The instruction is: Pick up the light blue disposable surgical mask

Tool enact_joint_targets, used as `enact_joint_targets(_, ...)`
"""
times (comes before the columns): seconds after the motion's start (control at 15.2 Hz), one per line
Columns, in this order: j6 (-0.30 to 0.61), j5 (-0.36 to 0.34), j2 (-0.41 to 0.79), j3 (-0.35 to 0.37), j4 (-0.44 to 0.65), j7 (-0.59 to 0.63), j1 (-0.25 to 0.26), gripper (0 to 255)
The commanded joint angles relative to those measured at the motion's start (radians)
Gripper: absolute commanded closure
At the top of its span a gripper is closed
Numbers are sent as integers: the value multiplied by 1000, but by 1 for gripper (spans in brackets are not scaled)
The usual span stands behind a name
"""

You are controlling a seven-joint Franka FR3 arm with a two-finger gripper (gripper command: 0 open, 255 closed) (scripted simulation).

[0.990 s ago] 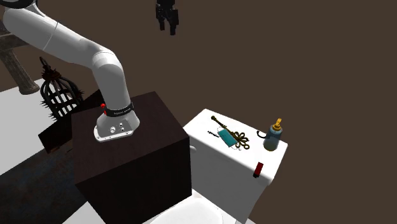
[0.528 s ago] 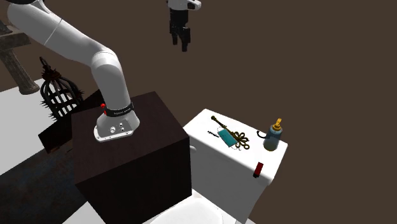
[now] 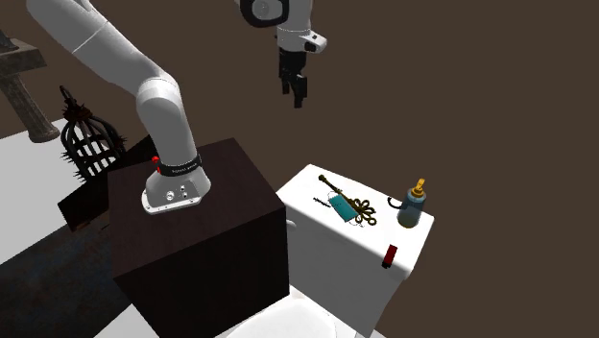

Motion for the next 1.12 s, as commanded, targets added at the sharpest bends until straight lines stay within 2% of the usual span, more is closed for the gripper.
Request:
enact_joint_targets(0.0,67,5,53,-30,-9,-14,-13,0)
enact_joint_targets(0.26,191,34,177,-91,-6,-54,-30,0)
enact_joint_targets(0.53,304,96,317,-153,16,-114,-37,0)
enact_joint_targets(0.79,398,205,471,-206,59,-203,-41,0)
enact_joint_targets(1.06,462,360,635,-231,124,-319,-63,0)
